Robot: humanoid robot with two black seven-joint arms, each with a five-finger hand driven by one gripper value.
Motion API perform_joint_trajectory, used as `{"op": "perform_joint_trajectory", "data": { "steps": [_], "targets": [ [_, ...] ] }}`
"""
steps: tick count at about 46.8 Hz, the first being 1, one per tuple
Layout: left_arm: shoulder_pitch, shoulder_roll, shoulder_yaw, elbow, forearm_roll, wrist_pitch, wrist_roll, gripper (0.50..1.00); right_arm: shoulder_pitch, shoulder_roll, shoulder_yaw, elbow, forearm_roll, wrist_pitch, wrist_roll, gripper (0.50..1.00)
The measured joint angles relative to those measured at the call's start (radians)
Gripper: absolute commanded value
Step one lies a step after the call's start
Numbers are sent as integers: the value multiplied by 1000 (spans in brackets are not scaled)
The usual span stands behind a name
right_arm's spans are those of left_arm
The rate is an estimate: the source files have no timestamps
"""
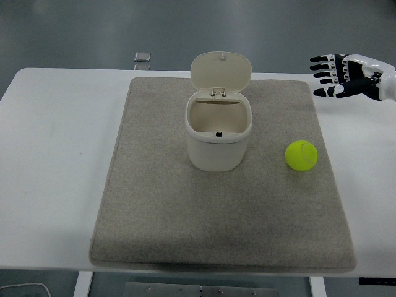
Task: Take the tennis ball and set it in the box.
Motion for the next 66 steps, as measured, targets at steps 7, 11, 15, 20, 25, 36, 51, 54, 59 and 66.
{"op": "perform_joint_trajectory", "data": {
  "steps": [7,11,15,20,25,36,51,54,59,66],
  "targets": [
    [0,0,0,0,0,0,0,992,-5,-46,-3,96,-84,1,25,915],
    [0,0,0,0,0,0,0,992,-9,-55,-3,123,-153,1,45,915],
    [0,0,0,0,0,0,0,992,-14,-69,-2,143,-236,1,73,915],
    [0,0,0,0,0,0,1,992,-31,-80,2,160,-318,-2,106,915],
    [0,0,0,0,0,0,1,992,-40,-106,3,194,-370,-3,136,915],
    [0,0,0,0,0,0,0,992,-107,-186,0,323,-423,-7,283,915],
    [0,0,0,0,0,0,0,992,-161,-167,-17,330,-509,-123,302,915],
    [0,0,0,0,0,0,0,992,-168,-163,-19,330,-529,-143,303,915],
    [0,0,0,0,0,0,0,992,-176,-160,-20,330,-551,-151,307,915],
    [0,0,1,0,0,0,0,992,-178,-160,-42,331,-594,-156,325,915]
  ]
}}
